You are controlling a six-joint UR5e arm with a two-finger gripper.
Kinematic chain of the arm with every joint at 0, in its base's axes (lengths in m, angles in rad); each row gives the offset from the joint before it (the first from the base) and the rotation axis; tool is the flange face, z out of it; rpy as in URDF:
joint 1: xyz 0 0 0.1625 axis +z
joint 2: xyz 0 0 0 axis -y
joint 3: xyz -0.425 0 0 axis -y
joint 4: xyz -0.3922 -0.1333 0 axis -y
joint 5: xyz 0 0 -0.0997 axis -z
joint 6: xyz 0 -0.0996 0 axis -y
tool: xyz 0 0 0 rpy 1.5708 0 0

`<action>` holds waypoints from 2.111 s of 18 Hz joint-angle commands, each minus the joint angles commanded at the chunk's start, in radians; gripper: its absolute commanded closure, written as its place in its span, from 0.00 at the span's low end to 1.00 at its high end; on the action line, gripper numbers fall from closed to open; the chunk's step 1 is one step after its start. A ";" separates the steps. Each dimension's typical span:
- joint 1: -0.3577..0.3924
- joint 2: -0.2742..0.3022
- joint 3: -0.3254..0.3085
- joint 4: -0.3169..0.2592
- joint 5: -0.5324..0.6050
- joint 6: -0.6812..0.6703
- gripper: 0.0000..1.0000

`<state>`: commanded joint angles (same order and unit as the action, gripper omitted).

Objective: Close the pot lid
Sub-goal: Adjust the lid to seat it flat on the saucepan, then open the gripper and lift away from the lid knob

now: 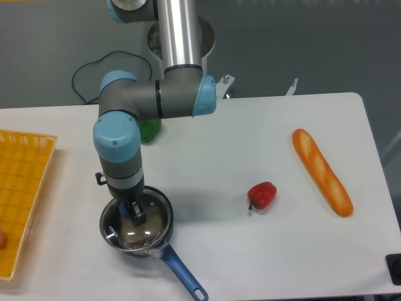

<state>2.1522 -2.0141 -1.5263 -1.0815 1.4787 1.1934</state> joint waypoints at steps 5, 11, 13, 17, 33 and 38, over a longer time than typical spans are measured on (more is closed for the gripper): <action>-0.005 -0.003 -0.008 0.000 0.020 0.000 0.40; -0.005 -0.003 -0.008 0.000 0.020 0.003 0.21; -0.005 -0.003 -0.006 0.000 0.020 0.003 0.15; -0.005 -0.003 -0.006 0.000 0.020 0.005 0.12; 0.051 0.123 -0.006 -0.146 0.081 0.058 0.00; 0.141 0.187 -0.008 -0.259 0.089 0.262 0.00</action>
<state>2.2931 -1.8271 -1.5340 -1.3405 1.5677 1.4556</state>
